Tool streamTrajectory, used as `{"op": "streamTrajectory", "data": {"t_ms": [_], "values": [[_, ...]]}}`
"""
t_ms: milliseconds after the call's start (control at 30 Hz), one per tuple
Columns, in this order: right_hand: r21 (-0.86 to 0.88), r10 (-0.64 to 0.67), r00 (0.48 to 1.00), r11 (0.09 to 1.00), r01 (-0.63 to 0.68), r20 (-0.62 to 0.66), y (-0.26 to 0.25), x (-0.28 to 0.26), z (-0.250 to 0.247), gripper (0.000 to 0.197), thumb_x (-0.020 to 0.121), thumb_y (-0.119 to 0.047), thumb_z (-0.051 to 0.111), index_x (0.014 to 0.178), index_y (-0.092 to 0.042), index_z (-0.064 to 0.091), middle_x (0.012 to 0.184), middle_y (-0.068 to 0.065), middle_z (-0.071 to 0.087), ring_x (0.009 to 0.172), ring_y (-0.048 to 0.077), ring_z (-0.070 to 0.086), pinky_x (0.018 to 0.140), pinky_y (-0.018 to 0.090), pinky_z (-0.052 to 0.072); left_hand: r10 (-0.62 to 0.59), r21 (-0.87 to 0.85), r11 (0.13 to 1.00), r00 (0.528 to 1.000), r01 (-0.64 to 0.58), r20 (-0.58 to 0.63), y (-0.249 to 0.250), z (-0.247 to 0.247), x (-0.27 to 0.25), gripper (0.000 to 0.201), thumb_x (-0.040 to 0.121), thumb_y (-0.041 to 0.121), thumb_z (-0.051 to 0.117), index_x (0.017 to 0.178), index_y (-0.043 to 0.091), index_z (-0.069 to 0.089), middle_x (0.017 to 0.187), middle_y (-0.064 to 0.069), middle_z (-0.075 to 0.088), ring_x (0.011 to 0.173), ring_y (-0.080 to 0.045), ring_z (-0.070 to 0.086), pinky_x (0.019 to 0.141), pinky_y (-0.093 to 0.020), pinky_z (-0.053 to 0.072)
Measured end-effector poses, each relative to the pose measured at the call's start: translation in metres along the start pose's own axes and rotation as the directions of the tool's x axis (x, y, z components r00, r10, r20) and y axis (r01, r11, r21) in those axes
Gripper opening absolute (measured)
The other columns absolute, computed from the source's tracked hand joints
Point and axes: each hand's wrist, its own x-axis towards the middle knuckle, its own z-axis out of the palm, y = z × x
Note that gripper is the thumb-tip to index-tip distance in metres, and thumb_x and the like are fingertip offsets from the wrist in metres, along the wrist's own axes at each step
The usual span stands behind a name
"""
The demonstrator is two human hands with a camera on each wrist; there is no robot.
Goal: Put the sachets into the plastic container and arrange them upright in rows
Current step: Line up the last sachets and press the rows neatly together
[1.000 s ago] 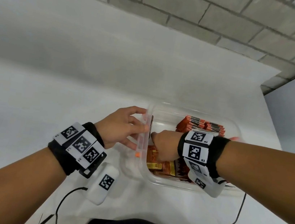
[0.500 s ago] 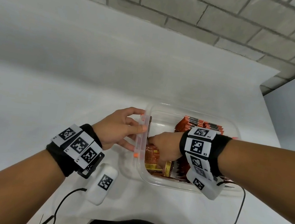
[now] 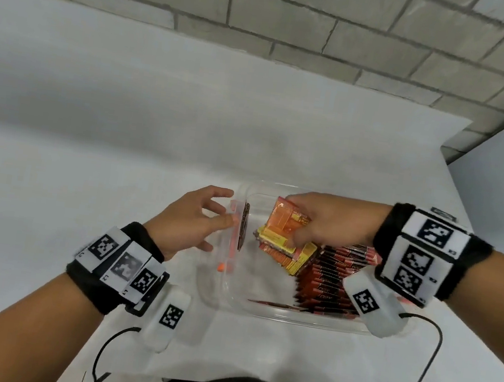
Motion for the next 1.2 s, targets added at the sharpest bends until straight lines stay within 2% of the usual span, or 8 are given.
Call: {"op": "streamTrajectory", "data": {"t_ms": [133, 233, 367, 500, 633, 767, 967, 1200], "values": [[0.373, -0.074, 0.987, 0.920, 0.123, -0.141, 0.015, -0.033, -0.019, 0.024, 0.082, -0.013, 0.071, 0.101, -0.010, 0.058, 0.095, 0.018, 0.068, 0.083, 0.031, 0.062, 0.081, 0.048, 0.049, 0.228, 0.079, 0.973, 0.962, -0.218, -0.153, 0.032, 0.005, -0.017, 0.044, 0.077, 0.056, 0.064, 0.117, 0.039, 0.056, 0.108, 0.014, 0.060, 0.096, -0.004, 0.059, 0.073, -0.025, 0.049], [0.499, -0.146, 0.961, 0.830, 0.247, -0.233, 0.022, -0.048, -0.024, 0.051, 0.067, -0.027, 0.074, 0.107, -0.002, 0.054, 0.107, 0.032, 0.059, 0.094, 0.049, 0.056, 0.093, 0.066, 0.037, 0.215, -0.161, 0.965, 0.977, -0.209, 0.020, 0.064, 0.026, -0.021, 0.051, 0.073, 0.054, 0.057, 0.118, 0.032, 0.058, 0.108, 0.004, 0.065, 0.099, -0.010, 0.063, 0.070, -0.030, 0.056], [0.518, -0.195, 0.935, 0.789, 0.329, -0.297, 0.031, -0.055, -0.021, 0.037, 0.078, -0.014, 0.072, 0.110, -0.008, 0.057, 0.109, 0.023, 0.064, 0.103, 0.047, 0.057, 0.095, 0.060, 0.042, 0.115, -0.300, 0.954, 0.911, 0.010, 0.396, 0.083, 0.066, -0.008, 0.051, 0.078, 0.050, 0.053, 0.120, 0.021, 0.059, 0.108, -0.007, 0.068, 0.098, -0.028, 0.067, 0.072, -0.048, 0.057], [0.483, -0.153, 0.913, 0.808, 0.336, -0.378, 0.045, -0.057, -0.012, 0.026, 0.085, 0.000, 0.063, 0.108, -0.013, 0.056, 0.104, 0.015, 0.068, 0.097, 0.030, 0.066, 0.091, 0.041, 0.050, 0.115, -0.391, 0.911, 0.832, 0.129, 0.543, 0.080, 0.097, 0.000, 0.045, 0.088, 0.042, 0.047, 0.125, 0.017, 0.053, 0.106, -0.015, 0.068, 0.089, -0.034, 0.069, 0.064, -0.041, 0.058], [0.456, -0.028, 0.835, 0.827, 0.329, -0.550, 0.064, -0.057, -0.002, 0.047, 0.080, -0.023, 0.073, 0.121, -0.026, 0.050, 0.106, -0.003, 0.060, 0.094, 0.012, 0.061, 0.083, 0.024, 0.050, 0.155, -0.517, 0.848, 0.876, 0.120, 0.457, 0.073, 0.114, 0.008, 0.038, 0.097, 0.025, 0.040, 0.128, 0.007, 0.049, 0.105, -0.020, 0.067, 0.082, -0.034, 0.070, 0.057, -0.031, 0.056], [0.669, 0.160, 0.783, 0.636, 0.383, -0.601, 0.078, -0.048, 0.009, 0.059, 0.064, -0.050, 0.070, 0.115, -0.023, 0.054, 0.103, 0.003, 0.062, 0.084, 0.013, 0.064, 0.081, 0.033, 0.052, 0.184, -0.592, 0.805, 0.933, 0.037, 0.309, 0.076, 0.122, 0.018, 0.033, 0.097, 0.020, 0.045, 0.127, 0.008, 0.052, 0.101, -0.016, 0.070, 0.080, -0.030, 0.071, 0.060, -0.033, 0.057], [0.693, 0.180, 0.742, 0.545, 0.471, -0.646, 0.082, -0.042, 0.012, 0.015, 0.093, -0.018, 0.057, 0.105, -0.013, 0.065, 0.097, 0.004, 0.069, 0.078, 0.015, 0.066, 0.073, 0.029, 0.055, 0.214, -0.647, 0.761, 0.919, 0.055, 0.330, 0.074, 0.131, 0.024, 0.031, 0.092, 0.016, 0.053, 0.122, 0.010, 0.055, 0.109, -0.019, 0.067, 0.087, -0.034, 0.069, 0.063, -0.035, 0.058], [0.678, 0.190, 0.725, 0.565, 0.470, -0.661, 0.095, -0.049, 0.002, 0.021, 0.095, -0.002, 0.049, 0.106, -0.013, 0.062, 0.092, 0.000, 0.071, 0.076, 0.010, 0.069, 0.060, 0.024, 0.054, 0.201, -0.551, 0.834, 0.946, -0.029, 0.256, 0.069, 0.135, 0.028, 0.032, 0.093, 0.008, 0.052, 0.125, 0.008, 0.055, 0.113, -0.016, 0.067, 0.093, -0.030, 0.068, 0.070, -0.039, 0.059]]}}
